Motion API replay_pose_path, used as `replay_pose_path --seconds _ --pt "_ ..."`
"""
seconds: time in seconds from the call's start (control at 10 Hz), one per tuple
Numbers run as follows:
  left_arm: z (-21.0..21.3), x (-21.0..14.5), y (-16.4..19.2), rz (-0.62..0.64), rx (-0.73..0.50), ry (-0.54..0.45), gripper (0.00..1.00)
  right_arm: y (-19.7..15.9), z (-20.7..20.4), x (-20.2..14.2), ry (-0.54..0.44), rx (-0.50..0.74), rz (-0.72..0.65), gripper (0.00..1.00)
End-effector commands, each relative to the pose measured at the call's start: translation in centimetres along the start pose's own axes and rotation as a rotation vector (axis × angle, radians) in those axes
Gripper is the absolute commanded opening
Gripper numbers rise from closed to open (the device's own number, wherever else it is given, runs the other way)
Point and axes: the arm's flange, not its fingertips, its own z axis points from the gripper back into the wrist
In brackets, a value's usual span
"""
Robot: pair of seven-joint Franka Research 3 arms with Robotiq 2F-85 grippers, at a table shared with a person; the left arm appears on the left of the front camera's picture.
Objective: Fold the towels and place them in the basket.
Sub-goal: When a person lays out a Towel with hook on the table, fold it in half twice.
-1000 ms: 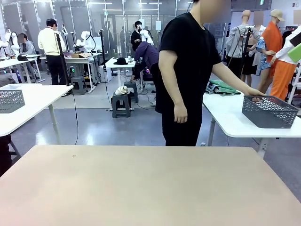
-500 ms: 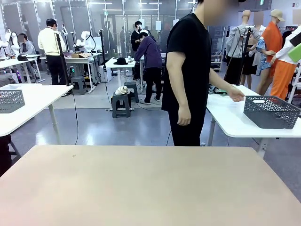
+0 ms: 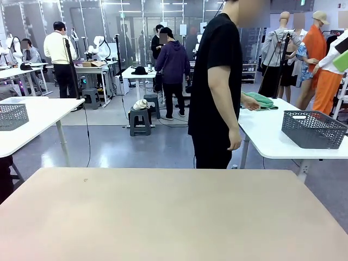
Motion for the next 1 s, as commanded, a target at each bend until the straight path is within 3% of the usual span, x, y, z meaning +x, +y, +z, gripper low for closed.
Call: replay_pose_path --seconds 0.0,0.9 --pt "0.03 0.05 -0.05 -0.004 -0.004 -0.006 1.0 0.0 -0.13 0.07 -0.009 0.006 0.003 1.0" --pt "0.03 0.05 -0.05 -0.004 -0.004 -0.006 1.0 0.0 -0.13 0.07 -0.009 0.006 0.003 1.0"
